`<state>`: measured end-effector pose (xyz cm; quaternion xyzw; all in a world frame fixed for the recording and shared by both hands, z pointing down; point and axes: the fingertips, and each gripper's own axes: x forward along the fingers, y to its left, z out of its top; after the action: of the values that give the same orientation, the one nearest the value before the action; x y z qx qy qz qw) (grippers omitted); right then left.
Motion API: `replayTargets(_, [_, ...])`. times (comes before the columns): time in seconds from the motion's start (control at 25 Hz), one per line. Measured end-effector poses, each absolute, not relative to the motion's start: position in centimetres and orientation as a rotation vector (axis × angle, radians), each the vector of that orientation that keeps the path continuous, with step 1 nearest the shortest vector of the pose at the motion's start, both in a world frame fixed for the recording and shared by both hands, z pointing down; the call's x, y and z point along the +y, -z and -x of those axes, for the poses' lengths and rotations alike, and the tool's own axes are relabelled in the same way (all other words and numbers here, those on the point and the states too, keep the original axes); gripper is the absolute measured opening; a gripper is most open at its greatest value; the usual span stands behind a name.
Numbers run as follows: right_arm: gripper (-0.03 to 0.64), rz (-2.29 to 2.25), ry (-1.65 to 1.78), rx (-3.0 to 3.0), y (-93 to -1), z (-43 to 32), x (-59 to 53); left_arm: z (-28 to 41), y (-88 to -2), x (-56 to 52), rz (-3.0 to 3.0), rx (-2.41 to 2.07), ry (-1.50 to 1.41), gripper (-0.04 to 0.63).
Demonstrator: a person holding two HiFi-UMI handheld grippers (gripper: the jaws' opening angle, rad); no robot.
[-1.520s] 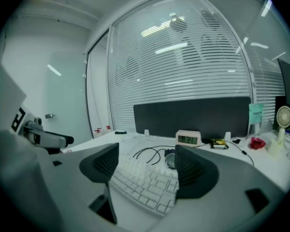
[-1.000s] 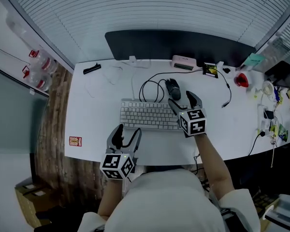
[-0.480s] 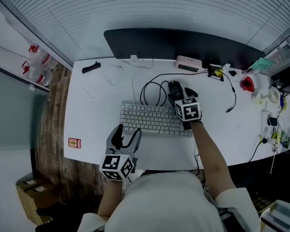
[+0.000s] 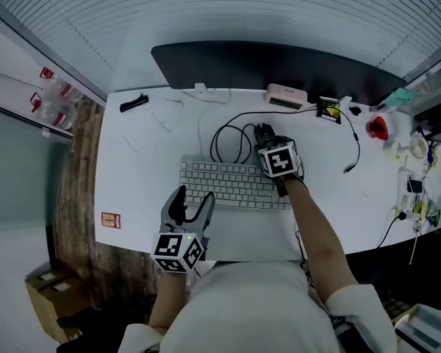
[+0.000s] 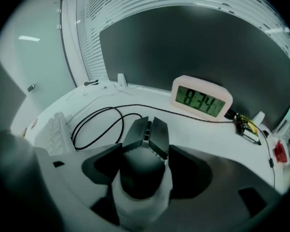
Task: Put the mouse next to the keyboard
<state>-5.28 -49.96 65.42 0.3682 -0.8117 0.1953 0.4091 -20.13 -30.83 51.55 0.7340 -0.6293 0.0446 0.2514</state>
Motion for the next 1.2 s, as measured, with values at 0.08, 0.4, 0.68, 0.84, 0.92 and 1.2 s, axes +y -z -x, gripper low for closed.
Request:
replayTargets(0.08, [0.299, -0.922, -0.497, -2.051, -65.5, 5.4, -50.0, 20.0, -51.5, -30.9, -1.999, -1.711, -0.121, 0.298])
replayTargets(0.4, [0.290, -0.936, -0.478, -2.084, -64.5, 5.1, -49.8, 20.2, -51.2, -30.1, -1.995, -1.720, -0.115, 0.298])
replayTargets(0.68, [0.288, -0.995, -0.433, -2.105, -62.8, 3.0, -49.4, 20.0, -50.4, -29.2, -2.016, -1.721, -0.108, 0.298])
replayTargets(0.84, [0.288, -1.045, -0.420, -2.123, -62.6, 0.8, -49.2, 19.4, -49.9, -28.6, -2.040, -1.709, -0.103, 0.298])
replayTargets(0.92, [0.288, -1.086, -0.428, -2.100, -60.9, -0.5, -48.5, 19.0, -49.6, -28.4, -2.055, -1.699, -0.099, 0.298])
replayTargets(1.2, [0.288, -1.216, -0.448, -2.068, -59.5, -5.5, -46.9, 17.4, -49.1, -27.7, -2.108, -1.652, -0.095, 0.298])
